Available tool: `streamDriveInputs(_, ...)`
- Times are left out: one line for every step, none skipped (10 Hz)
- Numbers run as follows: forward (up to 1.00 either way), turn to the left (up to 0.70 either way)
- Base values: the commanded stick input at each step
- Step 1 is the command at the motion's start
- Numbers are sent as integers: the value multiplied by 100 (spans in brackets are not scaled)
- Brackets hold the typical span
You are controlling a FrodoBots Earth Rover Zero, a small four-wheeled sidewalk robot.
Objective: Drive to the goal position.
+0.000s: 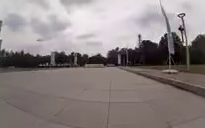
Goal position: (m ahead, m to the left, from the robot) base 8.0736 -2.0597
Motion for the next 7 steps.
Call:
streamDriveInputs(60,0)
streamDriveInputs(60,0)
streamDriveInputs(60,0)
streamDriveInputs(60,0)
streamDriveInputs(60,0)
streamDriveInputs(60,0)
streamDriveInputs(60,0)
